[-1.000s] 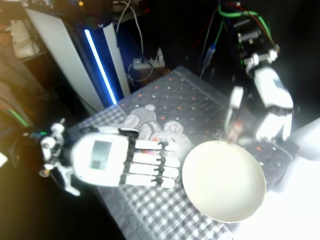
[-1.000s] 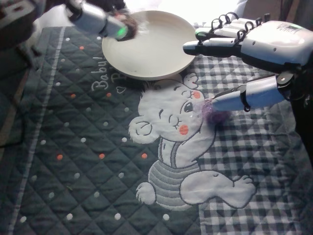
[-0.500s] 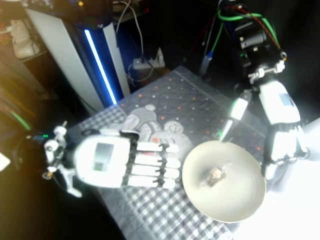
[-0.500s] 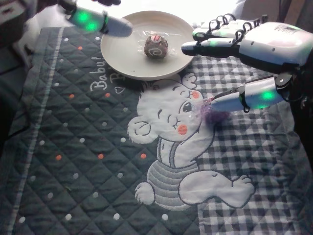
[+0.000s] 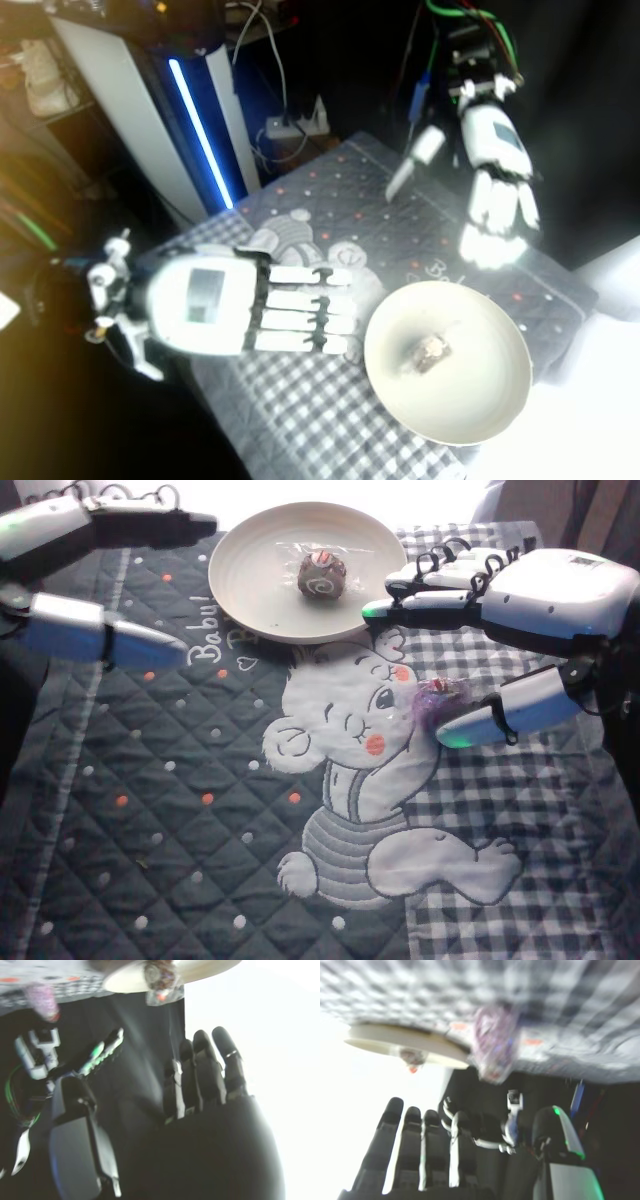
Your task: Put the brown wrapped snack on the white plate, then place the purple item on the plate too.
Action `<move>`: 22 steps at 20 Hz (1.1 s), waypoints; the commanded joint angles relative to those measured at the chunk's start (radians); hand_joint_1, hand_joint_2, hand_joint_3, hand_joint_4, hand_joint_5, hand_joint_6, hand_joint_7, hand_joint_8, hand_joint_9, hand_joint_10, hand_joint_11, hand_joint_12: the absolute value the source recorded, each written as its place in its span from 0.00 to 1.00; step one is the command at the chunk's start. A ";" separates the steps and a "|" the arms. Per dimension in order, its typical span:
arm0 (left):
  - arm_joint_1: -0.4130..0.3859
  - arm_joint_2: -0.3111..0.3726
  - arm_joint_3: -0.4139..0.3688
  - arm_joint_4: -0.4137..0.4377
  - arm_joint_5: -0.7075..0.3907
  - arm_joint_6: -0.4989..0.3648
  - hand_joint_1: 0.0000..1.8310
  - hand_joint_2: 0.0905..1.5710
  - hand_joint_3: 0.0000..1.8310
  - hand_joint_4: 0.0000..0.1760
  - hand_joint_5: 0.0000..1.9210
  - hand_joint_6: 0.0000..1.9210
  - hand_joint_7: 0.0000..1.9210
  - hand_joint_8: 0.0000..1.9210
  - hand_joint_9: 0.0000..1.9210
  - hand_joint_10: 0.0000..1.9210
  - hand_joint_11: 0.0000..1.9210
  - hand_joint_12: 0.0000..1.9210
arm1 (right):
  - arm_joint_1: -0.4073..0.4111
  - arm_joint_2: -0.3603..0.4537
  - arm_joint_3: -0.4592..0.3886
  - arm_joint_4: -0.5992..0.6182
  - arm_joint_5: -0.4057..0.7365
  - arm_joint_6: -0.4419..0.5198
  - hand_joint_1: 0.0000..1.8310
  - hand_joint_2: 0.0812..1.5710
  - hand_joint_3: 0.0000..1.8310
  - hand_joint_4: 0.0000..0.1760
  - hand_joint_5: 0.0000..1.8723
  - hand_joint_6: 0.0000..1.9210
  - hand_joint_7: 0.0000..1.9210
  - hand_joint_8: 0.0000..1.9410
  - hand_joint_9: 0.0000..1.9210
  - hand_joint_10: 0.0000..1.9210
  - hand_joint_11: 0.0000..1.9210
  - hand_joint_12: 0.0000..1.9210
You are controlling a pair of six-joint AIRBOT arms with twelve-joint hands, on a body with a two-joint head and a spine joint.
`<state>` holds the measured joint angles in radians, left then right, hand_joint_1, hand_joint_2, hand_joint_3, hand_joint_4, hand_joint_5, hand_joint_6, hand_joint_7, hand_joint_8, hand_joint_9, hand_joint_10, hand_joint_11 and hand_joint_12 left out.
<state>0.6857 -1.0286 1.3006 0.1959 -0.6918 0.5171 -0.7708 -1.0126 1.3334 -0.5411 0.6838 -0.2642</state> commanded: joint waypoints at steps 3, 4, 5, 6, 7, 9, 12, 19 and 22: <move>0.037 0.014 -0.028 -0.080 -0.201 -0.006 0.34 0.57 0.00 0.47 0.18 0.00 0.21 0.00 0.18 0.00 0.00 0.24 | 0.011 -0.010 0.009 0.042 0.045 0.004 0.40 0.60 0.00 0.72 0.12 0.00 0.10 0.00 0.13 0.00 0.00 0.38; 0.049 0.010 -0.034 -0.094 -0.222 -0.006 0.35 0.56 0.00 0.43 0.18 0.00 0.21 0.00 0.19 0.00 0.00 0.25 | 0.011 -0.022 0.015 0.042 0.038 0.004 0.40 0.61 0.00 0.58 0.15 0.00 0.15 0.00 0.16 0.00 0.00 0.42; 0.053 0.005 -0.034 -0.098 -0.231 -0.006 0.35 0.56 0.00 0.43 0.18 0.00 0.21 0.00 0.19 0.00 0.00 0.25 | 0.011 -0.029 0.019 0.042 0.033 0.004 0.41 0.62 0.00 0.53 0.18 0.00 0.20 0.00 0.21 0.01 0.05 0.45; 0.054 0.001 -0.035 -0.101 -0.236 -0.006 0.35 0.56 0.00 0.40 0.18 0.00 0.22 0.00 0.20 0.00 0.00 0.30 | 0.011 -0.040 0.025 0.038 0.027 0.004 0.43 0.61 0.00 0.37 0.22 0.00 0.25 0.01 0.27 0.02 0.10 0.47; 0.056 -0.001 -0.036 -0.104 -0.241 -0.006 0.35 0.56 0.00 0.38 0.18 0.00 0.22 0.00 0.20 0.00 0.00 0.34 | 0.011 -0.050 0.031 0.033 0.021 0.004 0.48 0.60 0.00 0.13 0.29 0.00 0.34 0.03 0.37 0.07 0.17 0.64; 0.062 0.000 -0.039 -0.113 -0.251 -0.006 0.34 0.58 0.00 0.34 0.18 0.00 0.22 0.00 0.20 0.00 0.00 0.30 | 0.011 -0.066 0.036 0.030 0.018 0.004 0.55 0.58 0.00 0.00 0.39 0.01 0.34 0.29 0.31 0.64 0.27 0.83; 0.083 0.000 -0.043 -0.136 -0.270 -0.006 0.36 0.56 0.00 0.43 0.19 0.00 0.24 0.00 0.22 0.00 0.00 0.34 | 0.011 -0.093 0.042 0.030 0.018 0.004 0.57 0.58 0.00 0.00 0.48 0.01 0.33 0.63 0.37 0.81 0.38 0.96; 0.093 -0.009 -0.043 -0.153 -0.291 -0.007 0.36 0.57 0.00 0.42 0.20 0.00 0.25 0.00 0.22 0.00 0.00 0.32 | 0.011 -0.110 0.071 0.045 0.022 0.004 0.69 0.70 0.00 0.00 0.57 0.35 0.49 0.66 0.50 0.60 0.47 0.77; 0.094 -0.019 -0.038 -0.153 -0.287 -0.007 0.39 0.56 0.00 0.33 0.21 0.00 0.27 0.00 0.25 0.00 0.00 0.50 | 0.011 -0.126 0.105 0.084 0.071 0.004 0.74 0.72 0.00 0.00 0.53 0.35 0.41 0.70 0.42 0.73 0.40 0.72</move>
<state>0.7883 -1.0454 1.2587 0.0620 -0.8574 0.5190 -0.7708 -1.1385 1.4403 -0.4953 0.6422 -0.2649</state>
